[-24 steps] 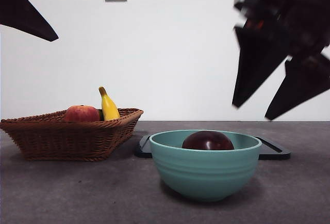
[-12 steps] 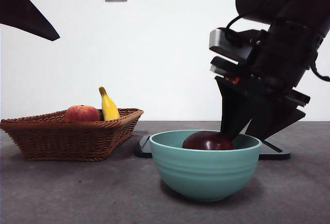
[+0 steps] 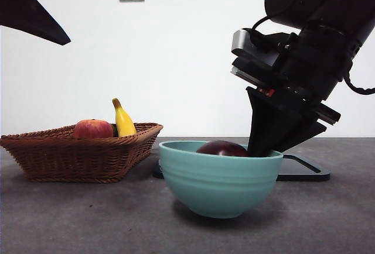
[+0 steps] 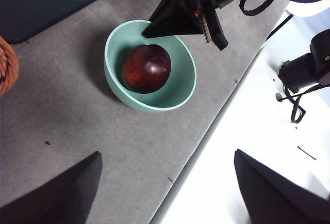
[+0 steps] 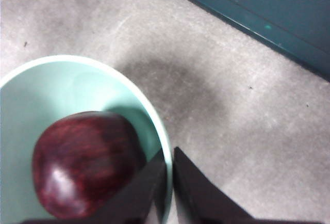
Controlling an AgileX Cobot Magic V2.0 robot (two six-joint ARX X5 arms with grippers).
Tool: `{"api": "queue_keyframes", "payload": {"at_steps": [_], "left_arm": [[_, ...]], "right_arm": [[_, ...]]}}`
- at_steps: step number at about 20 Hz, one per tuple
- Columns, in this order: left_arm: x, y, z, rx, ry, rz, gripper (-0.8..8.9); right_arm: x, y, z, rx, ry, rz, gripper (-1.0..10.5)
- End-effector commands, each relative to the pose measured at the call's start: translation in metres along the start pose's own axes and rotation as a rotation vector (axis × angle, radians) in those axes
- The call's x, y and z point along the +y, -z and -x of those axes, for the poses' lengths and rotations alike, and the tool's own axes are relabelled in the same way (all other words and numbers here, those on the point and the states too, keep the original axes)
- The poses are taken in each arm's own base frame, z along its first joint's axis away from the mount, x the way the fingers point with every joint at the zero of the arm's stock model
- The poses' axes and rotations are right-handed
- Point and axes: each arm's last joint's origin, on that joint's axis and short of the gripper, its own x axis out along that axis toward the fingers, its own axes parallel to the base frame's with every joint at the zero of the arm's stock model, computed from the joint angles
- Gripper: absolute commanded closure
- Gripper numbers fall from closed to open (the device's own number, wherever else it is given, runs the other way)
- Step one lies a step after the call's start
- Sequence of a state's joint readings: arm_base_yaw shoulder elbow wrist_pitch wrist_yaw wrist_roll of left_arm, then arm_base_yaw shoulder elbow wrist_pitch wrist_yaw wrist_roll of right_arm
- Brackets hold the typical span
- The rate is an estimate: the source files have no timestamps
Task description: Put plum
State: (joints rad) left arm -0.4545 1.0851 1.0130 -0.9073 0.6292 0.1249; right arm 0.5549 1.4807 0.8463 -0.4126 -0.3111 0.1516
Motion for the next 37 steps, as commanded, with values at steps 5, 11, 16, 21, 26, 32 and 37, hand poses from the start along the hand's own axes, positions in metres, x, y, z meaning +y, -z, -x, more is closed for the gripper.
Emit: {"api": "queue_keyframes", "payload": {"at_steps": [5,11,16,21,26,32,37], "left_arm": [[-0.001,-0.003,0.000,-0.011,0.008,-0.025,4.08],[-0.001,-0.003,0.000,-0.011,0.008,-0.025,4.08],[-0.001,-0.003,0.000,-0.011,0.008,-0.025,4.08],[-0.001,-0.003,0.000,-0.011,0.008,-0.024,4.08],[-0.001,-0.003,0.000,-0.011,0.008,-0.025,4.08],[-0.001,-0.003,0.000,-0.011,0.008,-0.025,4.08],[-0.001,-0.003,0.000,-0.011,0.008,-0.024,4.08]], "right_arm": [[0.007,-0.022,0.018,-0.078,0.017,-0.006,9.4],[-0.010,-0.055,0.043,-0.192,0.078,-0.049,9.4],[-0.043,-0.093,0.051,-0.229,0.160,-0.096,9.4],[-0.073,-0.127,0.022,-0.192,0.183,-0.135,9.4],[-0.089,-0.127,-0.009,-0.132,0.210,-0.156,9.4],[-0.091,-0.125,-0.014,-0.104,0.213,-0.159,9.4],[-0.091,-0.123,-0.014,-0.091,0.213,-0.168,7.5]]}}
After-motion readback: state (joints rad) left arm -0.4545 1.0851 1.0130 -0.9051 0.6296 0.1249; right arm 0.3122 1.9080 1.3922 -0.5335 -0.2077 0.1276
